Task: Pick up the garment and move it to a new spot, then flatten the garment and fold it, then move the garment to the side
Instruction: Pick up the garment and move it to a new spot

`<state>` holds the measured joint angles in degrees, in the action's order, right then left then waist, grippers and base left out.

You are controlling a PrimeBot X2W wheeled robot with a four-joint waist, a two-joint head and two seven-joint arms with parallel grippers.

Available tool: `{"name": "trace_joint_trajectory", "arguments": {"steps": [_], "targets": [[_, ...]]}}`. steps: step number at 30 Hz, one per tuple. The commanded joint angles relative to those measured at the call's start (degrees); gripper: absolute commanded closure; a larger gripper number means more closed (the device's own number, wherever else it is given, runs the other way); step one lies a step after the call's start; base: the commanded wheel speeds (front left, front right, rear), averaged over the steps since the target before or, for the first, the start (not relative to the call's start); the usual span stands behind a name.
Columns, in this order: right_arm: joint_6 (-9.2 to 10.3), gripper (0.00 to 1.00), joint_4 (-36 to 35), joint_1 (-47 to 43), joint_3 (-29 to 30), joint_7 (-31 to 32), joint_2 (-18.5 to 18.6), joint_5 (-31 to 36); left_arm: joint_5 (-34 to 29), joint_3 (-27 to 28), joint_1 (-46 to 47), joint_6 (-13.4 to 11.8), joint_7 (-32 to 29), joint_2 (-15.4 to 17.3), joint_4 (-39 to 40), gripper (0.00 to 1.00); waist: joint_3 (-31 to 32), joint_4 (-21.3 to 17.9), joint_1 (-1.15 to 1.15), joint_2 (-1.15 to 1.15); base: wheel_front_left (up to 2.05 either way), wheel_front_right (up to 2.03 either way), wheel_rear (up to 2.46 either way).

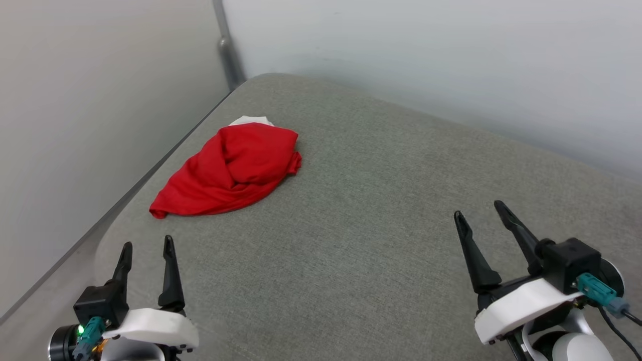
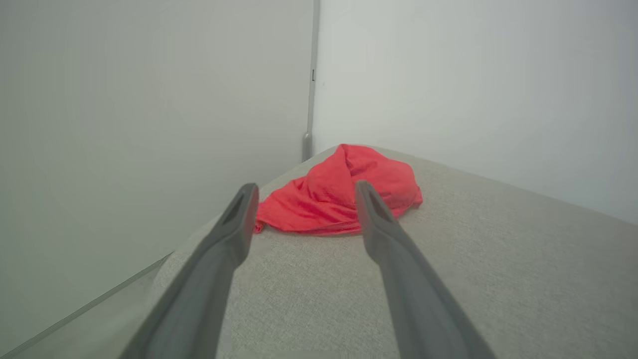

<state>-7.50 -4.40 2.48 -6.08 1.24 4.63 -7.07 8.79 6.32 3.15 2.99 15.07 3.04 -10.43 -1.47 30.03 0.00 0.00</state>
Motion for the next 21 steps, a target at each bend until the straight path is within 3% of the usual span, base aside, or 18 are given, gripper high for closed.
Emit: {"name": "trace_joint_trajectory", "arguments": {"steps": [1, 12, 17, 21], "targets": [[0.03, 0.0, 0.1, 1.0, -0.2, 0.1, 0.4, 0.0, 0.0, 0.4, -0.6, -0.2, 0.2, -0.1, 0.5, 0.0, -0.3, 0.5, 0.0, 0.0, 0.0, 0.0, 0.0], [0.02, 0.0, 1.1, 3.2, -1.8, 0.2, 0.9, -0.8, 1.0, 0.8, 1.0, -0.2, 0.2, -0.1, -1.0, 0.0, -1.2, 0.6, 0.0, 0.0, 0.0, 0.0, 0.0], [0.03, 0.0, -0.3, 2.7, -0.2, 1.1, 1.4, -0.4, 0.2, -0.9, 6.1, 2.0, 0.2, 1.1, -1.8, 0.0, -2.8, 0.4, 0.0, 0.0, 0.0, 0.0, 0.0], [0.02, 0.0, -2.8, 4.5, -0.4, 2.8, 2.5, 0.4, 1.5, -0.6, 12.5, 2.9, 0.1, 2.7, -4.2, 0.0, -7.1, -2.7, 0.0, 0.0, 0.0, 0.0, 0.0]]}}
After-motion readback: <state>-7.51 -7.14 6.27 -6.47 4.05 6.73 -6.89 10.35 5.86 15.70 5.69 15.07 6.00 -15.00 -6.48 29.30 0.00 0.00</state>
